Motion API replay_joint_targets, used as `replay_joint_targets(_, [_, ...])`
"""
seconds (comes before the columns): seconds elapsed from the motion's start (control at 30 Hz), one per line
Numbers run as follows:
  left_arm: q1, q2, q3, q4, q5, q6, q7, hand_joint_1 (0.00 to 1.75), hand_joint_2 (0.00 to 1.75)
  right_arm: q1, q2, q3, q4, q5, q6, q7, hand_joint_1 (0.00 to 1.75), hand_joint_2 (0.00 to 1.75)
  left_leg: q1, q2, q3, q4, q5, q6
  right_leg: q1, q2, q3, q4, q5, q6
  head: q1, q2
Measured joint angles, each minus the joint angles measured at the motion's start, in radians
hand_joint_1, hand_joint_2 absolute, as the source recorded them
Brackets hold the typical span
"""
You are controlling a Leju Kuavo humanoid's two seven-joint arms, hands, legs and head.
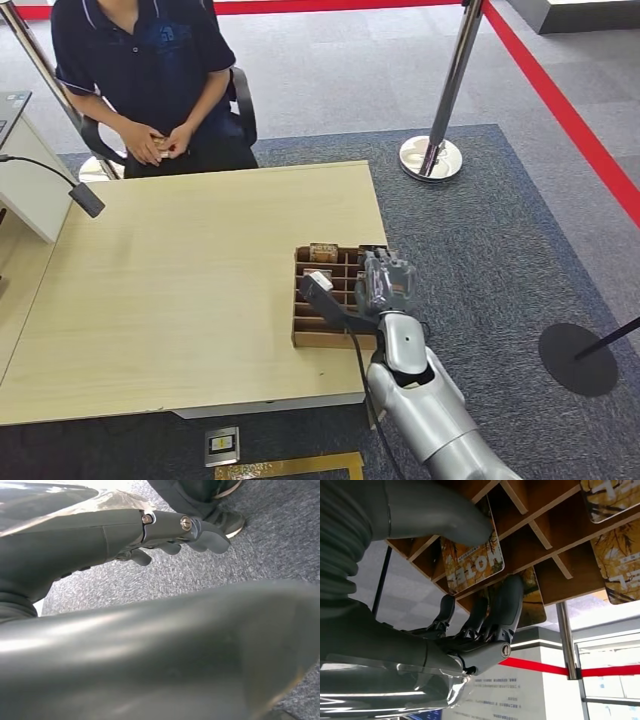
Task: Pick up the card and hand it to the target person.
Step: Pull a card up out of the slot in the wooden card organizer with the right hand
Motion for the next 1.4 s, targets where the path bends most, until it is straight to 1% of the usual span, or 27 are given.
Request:
replay_joint_targets(0.13, [-0.001, 0.001, -0.003, 0.0, -0.004, -0.001, 0.003, 0.0, 0.0, 0.007, 0.0, -0.001, -0.011, 0.004, 0.001, 0.004, 0.86, 1.75, 0.0, 0.0, 0.0, 0.0, 0.0, 0.0, 0.0, 0.0, 0.0, 0.0, 0.0, 0.0, 0.0, 0.0])
replay_joint_targets(0.23, [-0.001, 0.001, -0.005, 0.0, -0.006, -0.002, 0.008, 0.0, 0.0, 0.008, 0.002, 0.0, -0.017, 0.007, 0.002, 0.006, 0.94, 1.75, 0.0, 0.0, 0.0, 0.0, 0.0, 0.0, 0.0, 0.0, 0.0, 0.0, 0.0, 0.0, 0.0, 0.0])
replay_joint_targets(0.37, [-0.003, -0.001, -0.001, -0.002, -0.001, -0.004, 0.011, 0.0, 0.0, 0.009, 0.005, 0.003, -0.022, 0.01, 0.005, 0.007, 1.22, 1.75, 0.0, 0.0, 0.0, 0.0, 0.0, 0.0, 0.0, 0.0, 0.0, 0.0, 0.0, 0.0, 0.0, 0.0])
replay_joint_targets(0.5, [0.001, -0.005, 0.002, -0.002, 0.003, 0.002, 0.011, 0.0, 0.0, 0.016, 0.003, 0.005, -0.025, 0.016, 0.015, 0.008, 1.3, 1.75, 0.0, 0.0, 0.001, 0.0, 0.0, 0.0, 0.0, -0.001, 0.001, 0.0, 0.0, 0.0, 0.0, 0.0])
replay_joint_targets(0.8, [0.001, 0.002, -0.005, -0.002, -0.004, -0.005, 0.005, 0.0, 0.0, 0.036, -0.003, 0.005, -0.043, 0.014, 0.024, 0.006, 1.3, 1.75, 0.0, -0.001, 0.001, 0.0, 0.0, 0.0, 0.0, -0.001, 0.001, 0.0, 0.0, 0.0, 0.0, 0.0])
replay_joint_targets(1.03, [0.001, 0.002, -0.006, -0.001, -0.006, -0.005, 0.003, 0.0, 0.0, 0.043, -0.009, 0.007, -0.068, 0.001, 0.032, -0.011, 1.35, 1.75, 0.0, -0.001, 0.0, 0.0, 0.0, 0.0, 0.0, -0.001, 0.001, -0.001, 0.0, 0.0, 0.0, 0.0])
replay_joint_targets(1.23, [0.001, 0.002, -0.003, -0.002, 0.002, -0.003, 0.005, 0.0, 0.0, 0.048, -0.023, 0.034, -0.167, -0.025, 0.036, -0.058, 1.34, 1.75, 0.0, -0.001, 0.0, 0.0, 0.0, 0.0, 0.0, -0.001, 0.0, 0.0, 0.0, 0.0, 0.0, 0.0])
replay_joint_targets(1.4, [0.001, 0.002, -0.002, -0.002, 0.007, -0.001, -0.004, 0.0, 0.0, 0.061, -0.043, 0.067, -0.29, -0.063, 0.043, -0.104, 1.3, 1.75, 0.0, 0.0, 0.0, 0.001, 0.0, 0.0, 0.0, 0.0, -0.001, 0.001, 0.0, 0.0, 0.0, 0.0])
